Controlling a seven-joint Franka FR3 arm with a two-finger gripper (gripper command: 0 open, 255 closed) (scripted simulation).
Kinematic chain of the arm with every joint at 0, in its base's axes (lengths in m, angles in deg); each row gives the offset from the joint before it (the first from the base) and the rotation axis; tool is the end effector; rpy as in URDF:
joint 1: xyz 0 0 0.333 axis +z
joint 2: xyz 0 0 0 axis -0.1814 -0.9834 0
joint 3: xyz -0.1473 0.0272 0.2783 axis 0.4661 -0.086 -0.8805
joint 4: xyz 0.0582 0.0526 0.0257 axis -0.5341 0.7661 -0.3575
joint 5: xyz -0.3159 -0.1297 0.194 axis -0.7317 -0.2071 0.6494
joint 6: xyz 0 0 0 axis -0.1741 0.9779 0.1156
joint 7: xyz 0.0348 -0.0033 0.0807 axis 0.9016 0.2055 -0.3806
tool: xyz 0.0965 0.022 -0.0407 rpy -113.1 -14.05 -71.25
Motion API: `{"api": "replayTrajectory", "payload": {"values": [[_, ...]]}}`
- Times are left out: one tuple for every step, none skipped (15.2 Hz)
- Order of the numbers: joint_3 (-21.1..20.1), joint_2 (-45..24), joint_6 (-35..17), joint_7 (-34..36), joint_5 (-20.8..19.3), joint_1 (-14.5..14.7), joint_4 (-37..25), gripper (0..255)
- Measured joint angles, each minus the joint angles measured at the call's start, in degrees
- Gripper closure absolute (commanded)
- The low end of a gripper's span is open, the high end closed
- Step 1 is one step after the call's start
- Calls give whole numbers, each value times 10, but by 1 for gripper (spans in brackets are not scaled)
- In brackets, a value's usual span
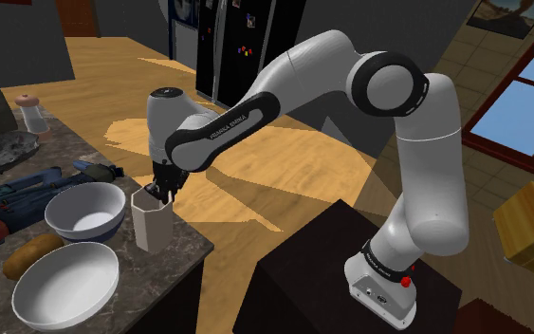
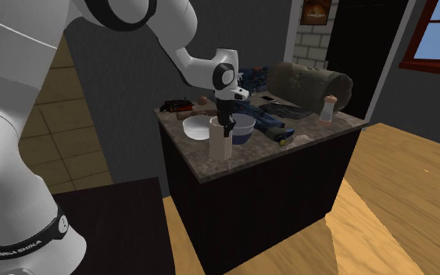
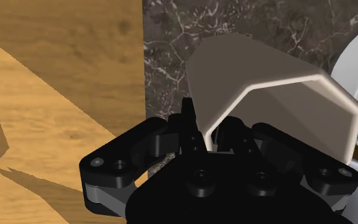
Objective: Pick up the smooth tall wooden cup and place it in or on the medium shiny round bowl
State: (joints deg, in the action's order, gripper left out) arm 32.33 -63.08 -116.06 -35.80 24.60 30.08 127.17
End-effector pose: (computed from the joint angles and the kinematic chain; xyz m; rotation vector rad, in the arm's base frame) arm 0.5473 0.3769 0.2351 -3.1129 -0.2750 -0.0067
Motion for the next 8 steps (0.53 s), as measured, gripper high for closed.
{"api": "replayTrajectory", "payload": {"values": [[0, 0, 0, 0, 0, 0, 0, 255], [0, 0, 0, 0, 0, 0, 0, 255], [0, 0, 0, 0, 0, 0, 0, 255], [-1, 2, 2, -1, 1, -1, 0, 255], [-1, 5, 7, -1, 2, -1, -1, 255], [-3, 12, 10, -2, 4, -2, 2, 255], [-4, 14, 16, -3, 5, -2, -1, 255], [-5, 21, 21, -5, 7, -4, -1, 255]]}}
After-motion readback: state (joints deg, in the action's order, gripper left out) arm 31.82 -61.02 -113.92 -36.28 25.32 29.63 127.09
